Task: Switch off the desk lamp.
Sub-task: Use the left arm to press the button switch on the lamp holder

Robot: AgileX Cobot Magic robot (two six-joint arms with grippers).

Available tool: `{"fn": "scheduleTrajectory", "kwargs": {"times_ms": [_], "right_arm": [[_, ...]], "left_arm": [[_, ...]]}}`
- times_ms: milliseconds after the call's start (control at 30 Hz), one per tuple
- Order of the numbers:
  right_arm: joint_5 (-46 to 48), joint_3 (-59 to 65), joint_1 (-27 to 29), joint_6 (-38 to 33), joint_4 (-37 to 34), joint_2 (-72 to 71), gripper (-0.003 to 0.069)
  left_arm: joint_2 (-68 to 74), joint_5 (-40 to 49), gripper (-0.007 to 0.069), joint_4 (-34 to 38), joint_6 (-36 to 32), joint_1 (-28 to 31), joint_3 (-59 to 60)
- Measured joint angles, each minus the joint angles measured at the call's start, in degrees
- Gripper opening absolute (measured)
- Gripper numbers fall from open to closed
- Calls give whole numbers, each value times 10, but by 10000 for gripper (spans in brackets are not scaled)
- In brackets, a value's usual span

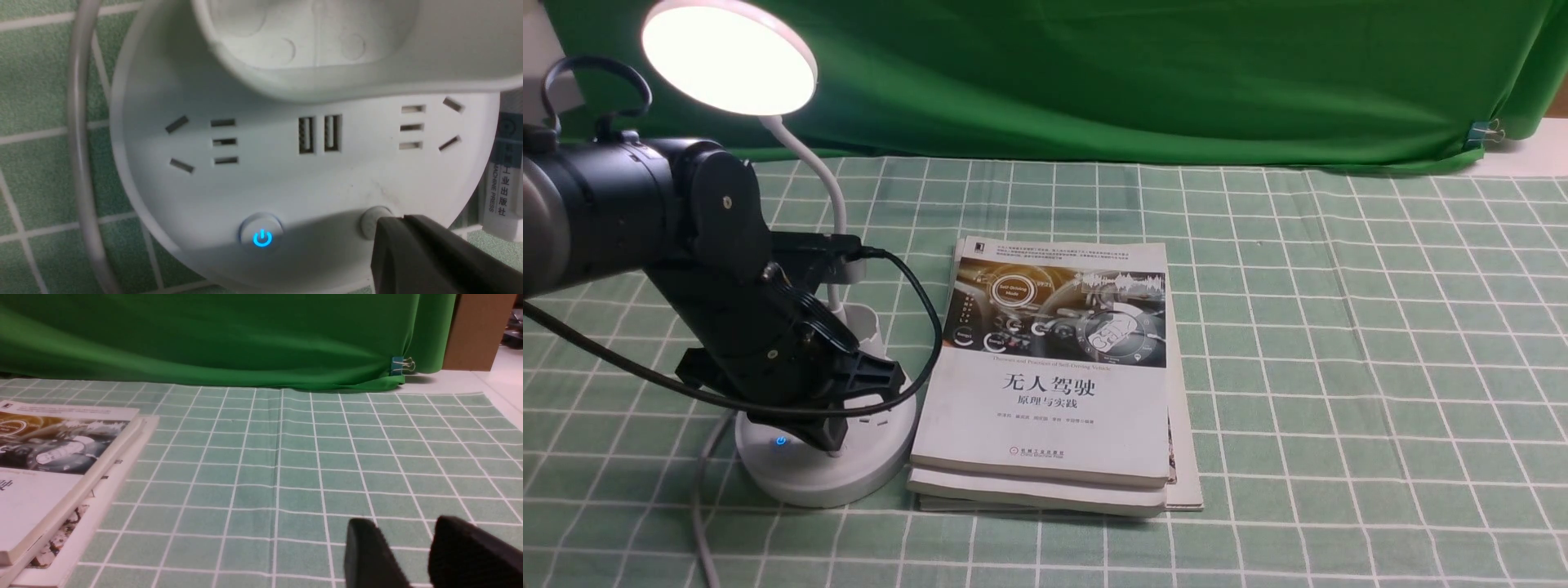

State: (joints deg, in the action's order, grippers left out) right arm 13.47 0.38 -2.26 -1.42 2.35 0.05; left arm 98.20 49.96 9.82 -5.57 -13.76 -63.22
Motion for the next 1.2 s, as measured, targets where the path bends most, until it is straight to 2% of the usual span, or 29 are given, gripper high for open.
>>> {"fn": "scheduleTrajectory", "kwargs": {"times_ms": [500,733,1000,1133,1200], "right_arm": [[0,0,0,0,0,0,242],[0,0,0,0,0,0,242],[0,0,0,0,0,0,242],[0,0,0,0,0,0,242],[0,0,0,0,0,0,242]], "left_arm": [[0,11,0,-1,-1,0,0],[0,18,0,-33,8,0,0],[0,15,0,-37,15,0,0],[0,12,0,-21,15,0,0],[0,17,0,14,-5,0,0]]}}
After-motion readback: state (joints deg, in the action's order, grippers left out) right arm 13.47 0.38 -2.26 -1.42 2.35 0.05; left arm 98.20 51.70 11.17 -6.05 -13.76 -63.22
